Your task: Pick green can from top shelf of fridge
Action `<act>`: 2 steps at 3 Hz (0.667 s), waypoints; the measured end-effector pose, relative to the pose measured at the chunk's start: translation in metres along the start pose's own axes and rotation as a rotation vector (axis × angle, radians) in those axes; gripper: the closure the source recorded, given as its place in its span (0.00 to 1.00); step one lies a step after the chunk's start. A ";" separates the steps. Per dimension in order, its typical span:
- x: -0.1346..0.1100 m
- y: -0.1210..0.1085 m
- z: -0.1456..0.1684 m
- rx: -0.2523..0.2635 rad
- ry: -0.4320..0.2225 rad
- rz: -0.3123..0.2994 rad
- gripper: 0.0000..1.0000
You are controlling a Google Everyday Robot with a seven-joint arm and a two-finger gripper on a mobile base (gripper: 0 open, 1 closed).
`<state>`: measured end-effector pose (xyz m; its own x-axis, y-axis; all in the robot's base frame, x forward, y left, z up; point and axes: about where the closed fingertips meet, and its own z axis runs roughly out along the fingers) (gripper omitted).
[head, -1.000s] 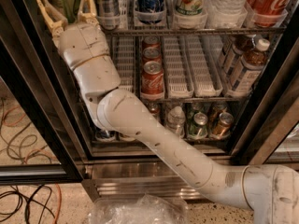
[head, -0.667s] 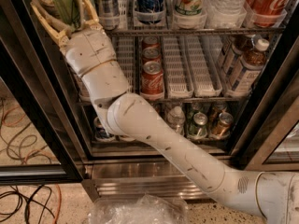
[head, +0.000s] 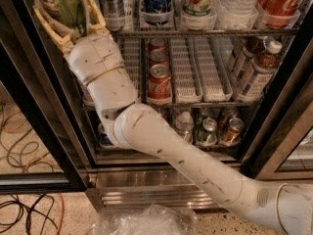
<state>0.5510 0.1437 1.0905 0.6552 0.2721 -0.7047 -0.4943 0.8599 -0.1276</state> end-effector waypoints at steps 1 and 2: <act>-0.020 0.009 -0.017 0.010 0.023 -0.015 1.00; -0.032 0.015 -0.033 0.013 0.062 -0.017 1.00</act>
Offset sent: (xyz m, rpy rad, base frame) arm -0.0717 -0.0180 -0.0108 -0.0542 0.0975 -0.0379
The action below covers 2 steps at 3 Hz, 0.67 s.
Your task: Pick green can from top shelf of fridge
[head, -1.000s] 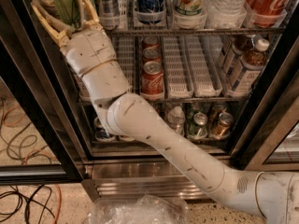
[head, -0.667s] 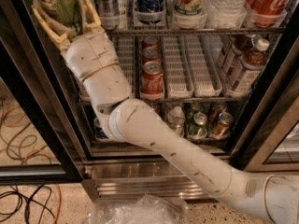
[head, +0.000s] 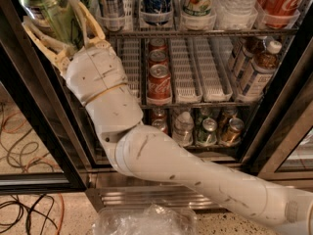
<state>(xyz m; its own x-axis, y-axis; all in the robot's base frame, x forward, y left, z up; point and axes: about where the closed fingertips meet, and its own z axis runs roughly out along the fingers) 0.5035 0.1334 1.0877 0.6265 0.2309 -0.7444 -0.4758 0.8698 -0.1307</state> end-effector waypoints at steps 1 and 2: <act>-0.001 0.002 -0.019 -0.012 0.056 -0.002 1.00; 0.012 -0.013 -0.048 -0.014 0.152 -0.012 1.00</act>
Offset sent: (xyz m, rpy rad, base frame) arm -0.0239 -0.0487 -0.0708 -0.1610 0.1966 -0.0305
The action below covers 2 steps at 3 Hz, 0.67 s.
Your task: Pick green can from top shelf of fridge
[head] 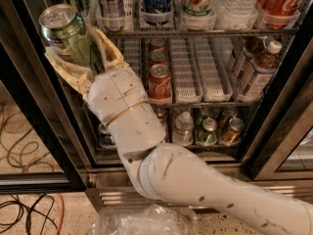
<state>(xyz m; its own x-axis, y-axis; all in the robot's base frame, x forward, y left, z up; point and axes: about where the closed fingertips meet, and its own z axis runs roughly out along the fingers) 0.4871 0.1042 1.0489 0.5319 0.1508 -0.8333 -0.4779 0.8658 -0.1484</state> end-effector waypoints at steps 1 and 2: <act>0.000 0.000 0.000 0.000 0.000 0.000 1.00; -0.006 -0.001 0.005 0.020 -0.022 -0.009 1.00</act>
Offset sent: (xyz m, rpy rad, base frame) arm 0.0019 0.0012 0.0159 0.0341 -0.0478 -0.0458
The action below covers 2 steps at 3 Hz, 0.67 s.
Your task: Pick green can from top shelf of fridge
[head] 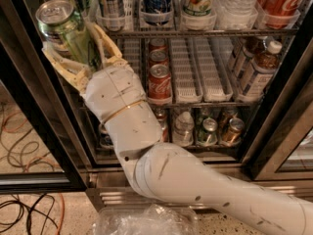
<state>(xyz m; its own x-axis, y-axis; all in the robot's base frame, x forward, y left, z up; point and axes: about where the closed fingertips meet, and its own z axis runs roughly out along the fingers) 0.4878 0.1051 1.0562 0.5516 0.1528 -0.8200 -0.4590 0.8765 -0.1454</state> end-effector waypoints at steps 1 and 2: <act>-0.019 0.008 -0.011 0.036 0.000 -0.001 1.00; -0.042 0.025 -0.043 0.065 0.047 -0.023 1.00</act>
Offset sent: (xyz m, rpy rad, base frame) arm -0.1141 -0.0148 -0.0290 -0.0507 0.2208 -0.1063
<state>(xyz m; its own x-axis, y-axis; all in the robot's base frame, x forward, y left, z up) 0.4230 0.1013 1.0631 0.5277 0.1122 -0.8420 -0.3995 0.9076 -0.1294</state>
